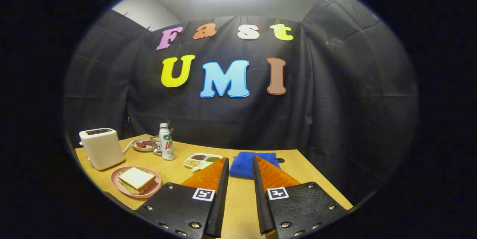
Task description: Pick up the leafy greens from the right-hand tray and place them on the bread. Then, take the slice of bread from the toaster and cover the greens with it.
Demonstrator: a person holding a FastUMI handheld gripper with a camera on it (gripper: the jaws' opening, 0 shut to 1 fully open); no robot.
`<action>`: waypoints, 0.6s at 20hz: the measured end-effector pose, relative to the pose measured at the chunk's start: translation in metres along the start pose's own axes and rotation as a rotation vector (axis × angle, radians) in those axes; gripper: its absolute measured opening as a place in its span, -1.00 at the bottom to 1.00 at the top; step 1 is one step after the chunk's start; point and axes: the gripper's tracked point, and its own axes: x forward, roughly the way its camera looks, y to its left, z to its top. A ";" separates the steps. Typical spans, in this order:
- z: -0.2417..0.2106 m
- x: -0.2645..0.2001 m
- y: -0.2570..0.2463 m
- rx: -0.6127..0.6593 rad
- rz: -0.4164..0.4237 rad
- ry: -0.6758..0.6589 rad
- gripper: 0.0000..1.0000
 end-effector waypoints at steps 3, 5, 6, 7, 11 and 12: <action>-0.003 -0.005 -0.053 0.040 -0.030 -0.002 -0.26; -0.006 -0.011 -0.087 0.039 -0.060 0.000 -0.27; -0.008 -0.014 -0.103 0.030 -0.071 -0.001 -0.27; -0.009 -0.017 -0.117 0.018 -0.083 -0.001 -0.27; -0.023 -0.022 -0.172 -0.032 -0.129 -0.002 -0.27; -0.026 -0.023 -0.182 -0.030 -0.129 -0.006 -0.26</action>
